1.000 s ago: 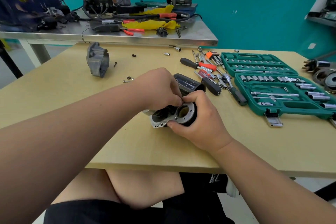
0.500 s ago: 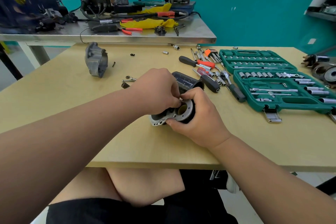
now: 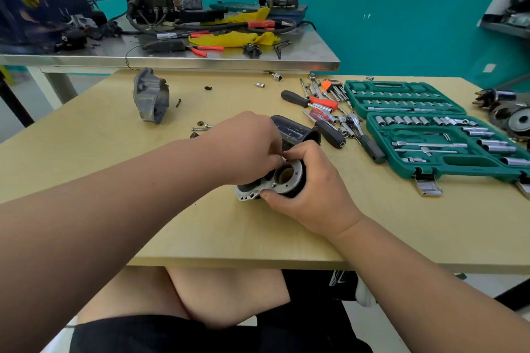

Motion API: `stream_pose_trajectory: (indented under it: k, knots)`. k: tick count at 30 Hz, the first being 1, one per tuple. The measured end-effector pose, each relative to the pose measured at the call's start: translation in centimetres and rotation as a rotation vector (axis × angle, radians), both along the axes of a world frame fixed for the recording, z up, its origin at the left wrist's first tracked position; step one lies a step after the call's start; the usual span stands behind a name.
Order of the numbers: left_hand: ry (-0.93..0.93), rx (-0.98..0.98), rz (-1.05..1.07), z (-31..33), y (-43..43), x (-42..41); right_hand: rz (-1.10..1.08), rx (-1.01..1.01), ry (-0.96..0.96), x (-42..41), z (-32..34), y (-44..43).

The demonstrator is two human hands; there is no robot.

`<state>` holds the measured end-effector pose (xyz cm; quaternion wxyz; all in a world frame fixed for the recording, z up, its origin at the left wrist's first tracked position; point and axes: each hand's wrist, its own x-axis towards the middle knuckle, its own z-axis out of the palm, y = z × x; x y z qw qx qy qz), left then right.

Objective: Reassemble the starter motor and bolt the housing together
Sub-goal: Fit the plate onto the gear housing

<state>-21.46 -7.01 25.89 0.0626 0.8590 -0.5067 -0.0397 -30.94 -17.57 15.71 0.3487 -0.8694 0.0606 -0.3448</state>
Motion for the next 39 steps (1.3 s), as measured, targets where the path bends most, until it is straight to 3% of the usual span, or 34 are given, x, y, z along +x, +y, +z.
stream_pose_trajectory:
  k: [4,10,17,24,31,39]
  knots:
    - [-0.164,0.055,0.013,0.0,-0.9,-0.6,-0.006,-0.003,-0.010,0.1,0.0,-0.1]
    - [-0.085,-0.029,-0.001,-0.1,-0.3,-0.3,0.005,0.007,-0.026,0.1,-0.2,-0.1]
    - [-0.194,-0.003,-0.046,-0.8,0.0,-0.4,0.009,0.010,-0.040,0.1,-0.2,-0.2]
    - [0.107,-0.122,0.011,-0.6,0.5,0.3,0.010,0.001,-0.033,0.0,-0.2,-0.1]
    - [0.155,-0.096,0.126,-0.2,-0.4,0.7,-0.002,-0.008,-0.017,0.0,0.0,-0.1]
    - [0.146,-0.126,0.086,-0.4,-0.2,0.5,-0.001,-0.003,-0.010,-0.1,-0.1,-0.1]
